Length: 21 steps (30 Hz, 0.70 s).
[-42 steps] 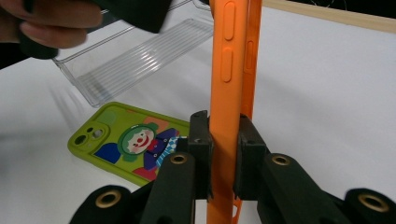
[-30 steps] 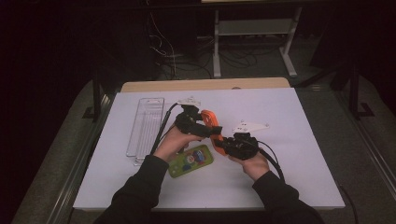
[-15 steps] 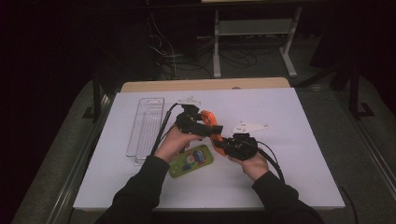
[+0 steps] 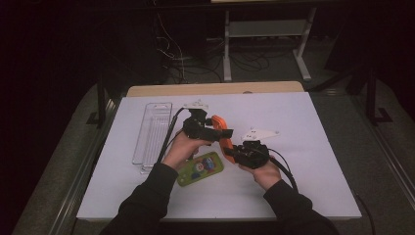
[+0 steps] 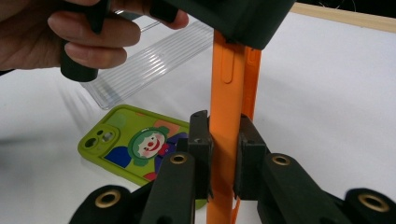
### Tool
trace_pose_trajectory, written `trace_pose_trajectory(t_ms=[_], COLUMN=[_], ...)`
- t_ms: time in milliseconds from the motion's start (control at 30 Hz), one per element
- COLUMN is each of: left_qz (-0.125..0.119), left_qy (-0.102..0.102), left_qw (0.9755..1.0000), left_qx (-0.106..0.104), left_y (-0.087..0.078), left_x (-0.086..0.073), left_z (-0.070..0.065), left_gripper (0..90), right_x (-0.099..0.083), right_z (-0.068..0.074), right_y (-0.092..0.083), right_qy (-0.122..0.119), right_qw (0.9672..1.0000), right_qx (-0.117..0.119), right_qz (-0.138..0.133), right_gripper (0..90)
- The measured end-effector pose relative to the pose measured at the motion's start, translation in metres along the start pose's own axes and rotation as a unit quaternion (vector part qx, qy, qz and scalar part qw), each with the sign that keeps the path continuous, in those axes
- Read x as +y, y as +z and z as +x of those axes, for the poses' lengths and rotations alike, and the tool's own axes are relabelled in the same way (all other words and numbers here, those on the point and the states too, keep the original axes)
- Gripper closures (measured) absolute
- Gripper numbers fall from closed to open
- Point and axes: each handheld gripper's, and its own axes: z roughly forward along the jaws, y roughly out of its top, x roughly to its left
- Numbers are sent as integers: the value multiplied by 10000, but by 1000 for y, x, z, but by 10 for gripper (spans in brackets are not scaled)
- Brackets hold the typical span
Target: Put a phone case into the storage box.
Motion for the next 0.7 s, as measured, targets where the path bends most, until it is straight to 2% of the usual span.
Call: trace_pose_trajectory(t_ms=[100,133,167,267,400,467,533,700], left_qz=[1,15,-47,58,176,255,276,280], left_qy=[67,96,35,100,164,132,162,215], left_qw=[10000,9999,9999,9998,9993,9988,9985,9973], left_qx=[71,97,91,156,299,395,444,639], left_y=[0,-1,-1,-5,-12,-16,-21,-35], left_x=[0,0,1,4,12,16,20,30], left_z=[-2,-1,-1,2,6,8,9,14], left_gripper=[131,133,134,134,134,134,134,136], right_x=[0,0,0,0,-2,-5,-7,-20], right_z=[0,0,0,1,-3,-7,-9,-18], right_y=[1,2,2,-1,-9,-12,-15,-24], right_qy=[3,-19,-66,-114,-206,-227,-204,-355], right_qw=[10000,9999,9999,9996,9988,9983,9980,9963], right_qx=[15,56,50,-22,-13,-32,-21,-100], right_qz=[41,81,131,264,452,528,601,777], right_gripper=[760,692,658,562,456,398,347,201])
